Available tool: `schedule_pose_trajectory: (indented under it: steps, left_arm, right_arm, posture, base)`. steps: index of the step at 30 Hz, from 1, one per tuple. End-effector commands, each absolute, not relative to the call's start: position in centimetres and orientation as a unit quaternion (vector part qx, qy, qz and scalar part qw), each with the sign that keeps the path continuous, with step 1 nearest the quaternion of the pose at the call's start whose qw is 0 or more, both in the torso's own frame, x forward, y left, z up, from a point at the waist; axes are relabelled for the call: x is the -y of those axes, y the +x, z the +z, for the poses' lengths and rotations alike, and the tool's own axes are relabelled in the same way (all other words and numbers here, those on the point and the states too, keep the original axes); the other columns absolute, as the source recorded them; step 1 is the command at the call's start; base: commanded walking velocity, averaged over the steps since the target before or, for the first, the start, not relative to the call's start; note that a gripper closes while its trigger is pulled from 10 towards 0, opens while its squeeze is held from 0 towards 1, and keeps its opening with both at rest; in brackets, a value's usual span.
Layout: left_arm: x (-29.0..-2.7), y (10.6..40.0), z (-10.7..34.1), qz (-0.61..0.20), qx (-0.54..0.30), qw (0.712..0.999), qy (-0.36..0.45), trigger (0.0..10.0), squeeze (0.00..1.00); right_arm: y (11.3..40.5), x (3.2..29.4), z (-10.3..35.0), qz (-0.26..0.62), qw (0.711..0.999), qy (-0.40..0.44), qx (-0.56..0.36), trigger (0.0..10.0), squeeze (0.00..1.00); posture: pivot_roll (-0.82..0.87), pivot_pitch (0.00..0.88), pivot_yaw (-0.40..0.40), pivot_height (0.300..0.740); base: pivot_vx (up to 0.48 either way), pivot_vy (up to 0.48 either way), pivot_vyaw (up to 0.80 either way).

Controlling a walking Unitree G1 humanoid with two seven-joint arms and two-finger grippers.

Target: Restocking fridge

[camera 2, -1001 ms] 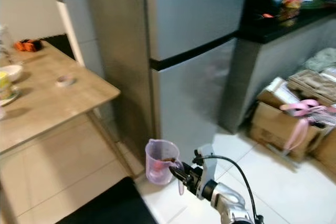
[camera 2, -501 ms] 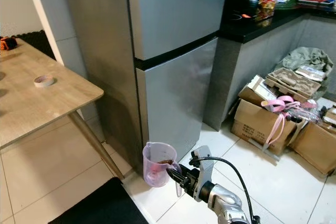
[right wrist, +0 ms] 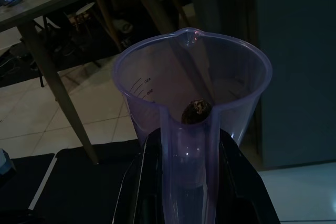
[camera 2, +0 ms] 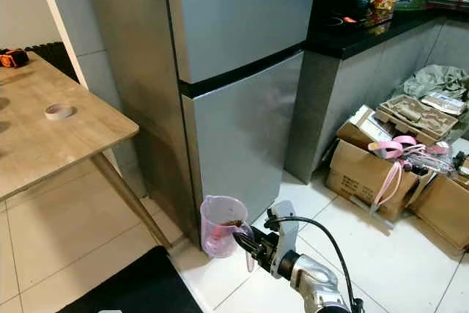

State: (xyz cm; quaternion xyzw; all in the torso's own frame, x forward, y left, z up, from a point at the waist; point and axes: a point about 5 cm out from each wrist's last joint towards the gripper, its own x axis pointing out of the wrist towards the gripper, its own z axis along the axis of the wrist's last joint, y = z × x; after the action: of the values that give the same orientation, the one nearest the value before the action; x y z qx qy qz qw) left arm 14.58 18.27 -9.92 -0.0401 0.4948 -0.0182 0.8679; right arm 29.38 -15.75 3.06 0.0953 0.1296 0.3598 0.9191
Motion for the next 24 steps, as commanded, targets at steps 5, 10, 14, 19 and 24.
schedule_pose_trajectory:
  steps: [5,10,14,19,24]
  left_arm:
    - [-18.51,14.51,-9.92,-0.012,-0.496,0.867,-0.044,10.0,0.0]
    - [-18.41,14.55,-9.93,-0.022,-0.498,0.866,-0.033,10.0,0.0]
    - [-18.22,14.49,-9.97,-0.026,-0.499,0.865,-0.034,10.0,0.0]
    - [-18.0,14.33,-10.06,-0.035,-0.505,0.862,-0.025,10.0,0.0]
    - [-17.92,14.36,-10.05,-0.036,-0.504,0.863,-0.028,10.0,0.0]
  right_arm:
    - [29.46,15.58,3.13,0.36,0.92,0.097,-0.124,10.0,0.0]
    - [29.33,15.62,2.93,0.355,0.921,0.098,-0.127,10.0,0.0]
    - [29.16,15.76,2.72,0.354,0.921,0.098,-0.132,10.0,0.0]
    - [29.16,15.82,2.71,0.353,0.921,0.098,-0.133,10.0,0.0]
    - [29.09,15.74,2.63,0.353,0.921,0.1,-0.133,10.0,0.0]
  posture:
    - [-0.09,0.0,0.026,0.74]
    - [-0.09,0.0,0.025,0.74]
    - [-0.09,0.0,0.023,0.74]
    - [-0.09,0.0,0.023,0.74]
    - [-0.09,0.0,0.023,0.74]
  base:
    - [0.0,0.0,0.0]
    - [0.0,0.0,0.0]
    - [0.064,0.0,0.0]
    - [0.289,0.0,0.0]
    - [0.301,0.0,0.0]
